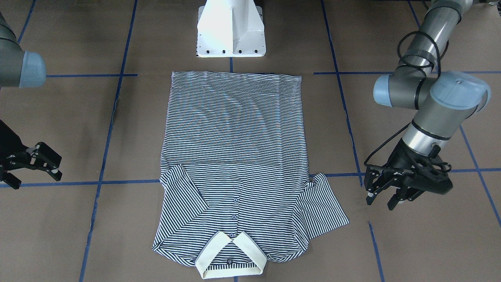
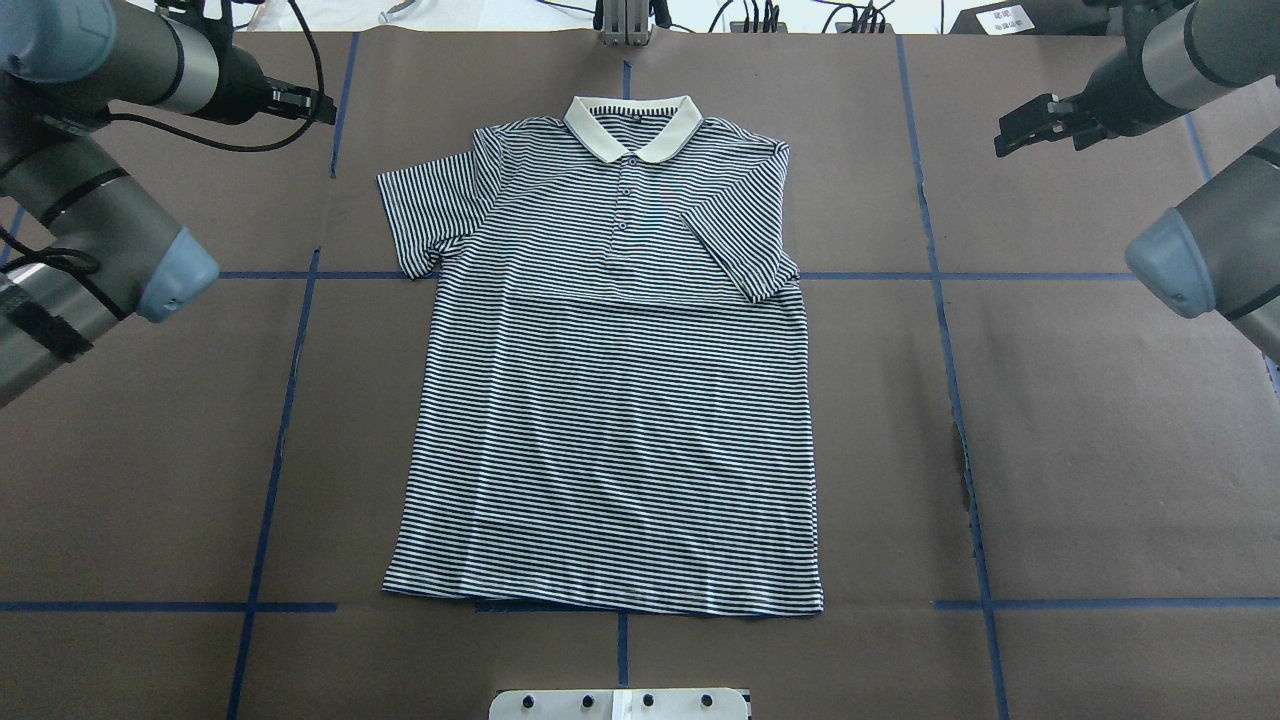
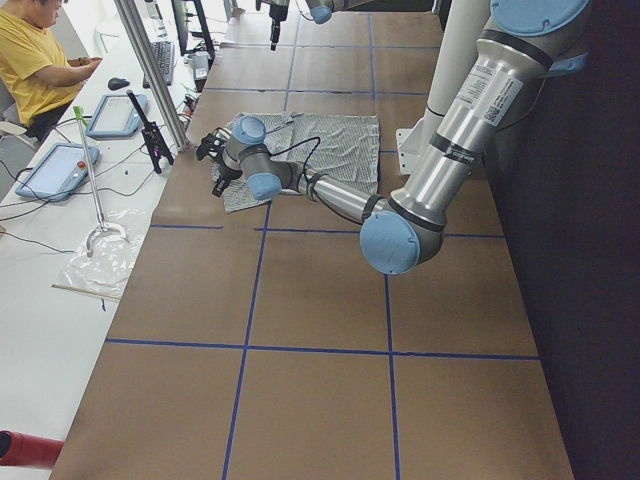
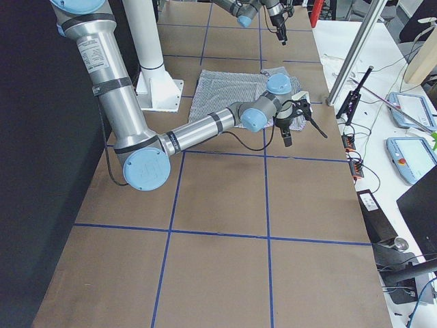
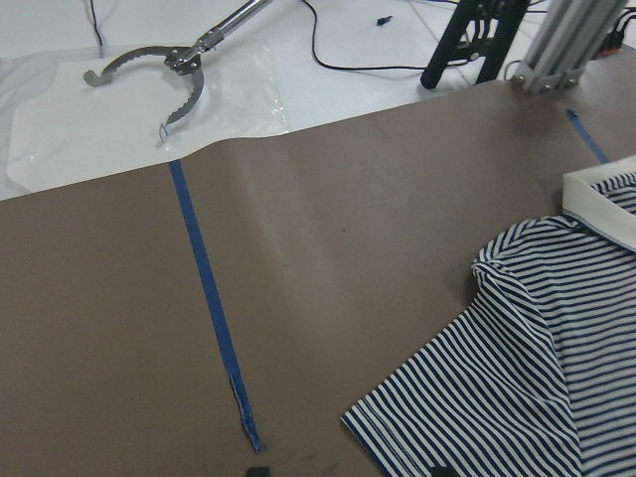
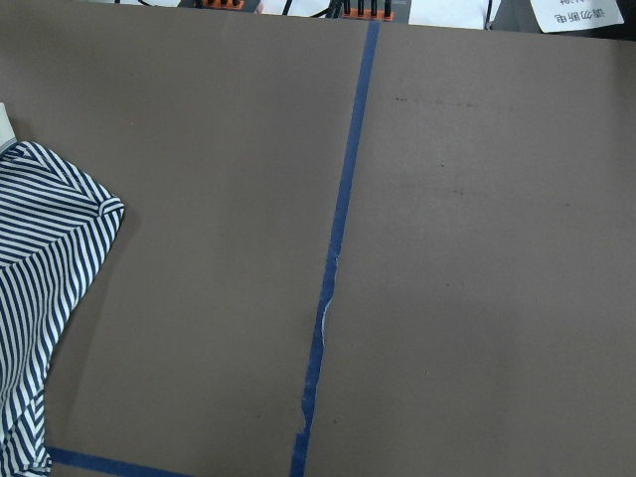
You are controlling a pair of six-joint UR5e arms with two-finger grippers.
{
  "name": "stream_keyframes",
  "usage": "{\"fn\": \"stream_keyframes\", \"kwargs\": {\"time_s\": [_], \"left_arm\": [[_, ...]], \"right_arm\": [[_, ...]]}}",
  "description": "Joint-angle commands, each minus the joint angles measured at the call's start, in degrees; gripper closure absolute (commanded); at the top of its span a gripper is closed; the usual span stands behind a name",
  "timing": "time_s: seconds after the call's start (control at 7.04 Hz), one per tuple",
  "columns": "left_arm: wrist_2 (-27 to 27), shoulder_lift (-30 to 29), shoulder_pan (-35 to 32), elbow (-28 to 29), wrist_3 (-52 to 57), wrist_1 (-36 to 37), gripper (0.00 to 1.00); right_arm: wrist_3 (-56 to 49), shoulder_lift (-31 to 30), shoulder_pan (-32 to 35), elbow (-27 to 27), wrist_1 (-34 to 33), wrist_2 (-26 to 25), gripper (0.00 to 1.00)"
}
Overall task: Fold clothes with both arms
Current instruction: 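Reach the left gripper to the sleeve nearest it while the right arm withdraws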
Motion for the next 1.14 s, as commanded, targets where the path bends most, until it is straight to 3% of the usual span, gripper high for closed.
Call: {"fn": "stream_keyframes", "kwargs": {"time_s": [0.0, 0.28, 0.99], "left_arm": [[6.30, -3.72, 4.33, 8.92, -5.39, -4.95, 0.49], [8.95, -5.14, 6.53, 14.04, -6.54, -8.66, 0.49], [10.54, -7.34, 8.12, 19.15, -9.45, -10.78, 0.57]], "right_arm": [[-0.16, -0.96, 0.35, 0.16, 0.50, 0.28, 0.00], [-0.17, -1.13, 0.35, 0.07, 0.50, 0.19, 0.00], [-0.16, -1.22, 0.26, -0.02, 0.59, 0.11, 0.00]]}}
